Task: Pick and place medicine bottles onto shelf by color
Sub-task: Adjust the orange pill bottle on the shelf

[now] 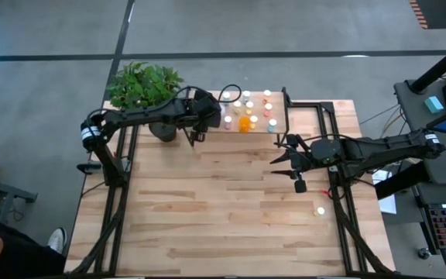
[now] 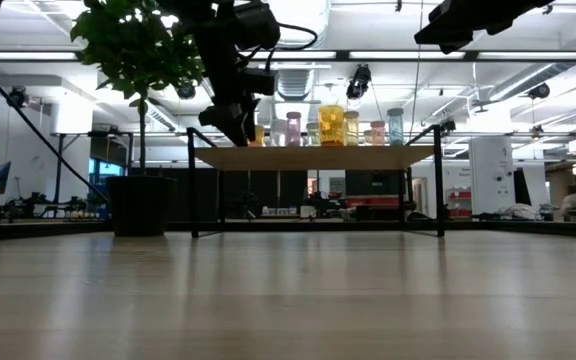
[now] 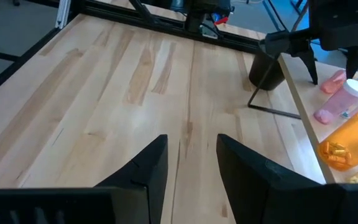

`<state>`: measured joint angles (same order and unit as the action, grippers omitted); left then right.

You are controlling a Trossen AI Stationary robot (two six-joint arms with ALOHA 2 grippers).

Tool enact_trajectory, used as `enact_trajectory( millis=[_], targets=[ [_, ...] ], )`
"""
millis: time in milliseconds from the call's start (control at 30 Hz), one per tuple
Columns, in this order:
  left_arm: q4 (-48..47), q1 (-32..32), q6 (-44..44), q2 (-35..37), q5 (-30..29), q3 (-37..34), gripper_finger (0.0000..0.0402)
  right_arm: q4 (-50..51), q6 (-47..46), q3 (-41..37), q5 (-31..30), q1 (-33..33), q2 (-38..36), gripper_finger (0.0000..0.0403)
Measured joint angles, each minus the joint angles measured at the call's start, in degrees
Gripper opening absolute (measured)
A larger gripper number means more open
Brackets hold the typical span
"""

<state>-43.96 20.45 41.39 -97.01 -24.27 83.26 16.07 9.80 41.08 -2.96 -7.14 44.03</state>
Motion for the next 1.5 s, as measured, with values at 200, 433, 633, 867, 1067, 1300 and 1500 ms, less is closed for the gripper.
enact_trajectory(
  millis=[200,433,633,867,1067,1300,1500],
  targets=[
    [-0.6,0.1,-0.4,0.0,0.5,0.0,0.0154,0.0,0.0,0.0,0.0,0.0,0.0,0.013],
    [-0.9,-0.4,-1.8,0.3,1.1,0.1,0.0129,0.0,0.2,0.0,0.0,0.0,0.0,0.0123],
    [-2.6,-0.6,-2.0,0.5,0.9,0.1,0.0127,0.0,0.3,0.0,0.0,0.0,0.0,0.0126],
    [-2.8,-0.9,-2.0,0.5,0.0,0.1,0.011,0.0,0.6,-0.1,0.0,0.0,0.0,0.0124],
    [-3.0,-1.0,-2.0,0.5,-0.2,0.1,0.006,-0.1,0.7,-0.1,0.0,0.0,0.0,0.0122],
    [-3.1,-3.0,-2.0,1.8,-2.9,0.1,0.007,-0.1,0.7,-0.1,0.0,0.0,0.0,0.012],
    [-0.3,-9.3,-4.1,6.2,-6.3,0.1,0.0076,-0.1,0.8,-0.1,0.0,0.0,0.1,0.0119]
  ],
)
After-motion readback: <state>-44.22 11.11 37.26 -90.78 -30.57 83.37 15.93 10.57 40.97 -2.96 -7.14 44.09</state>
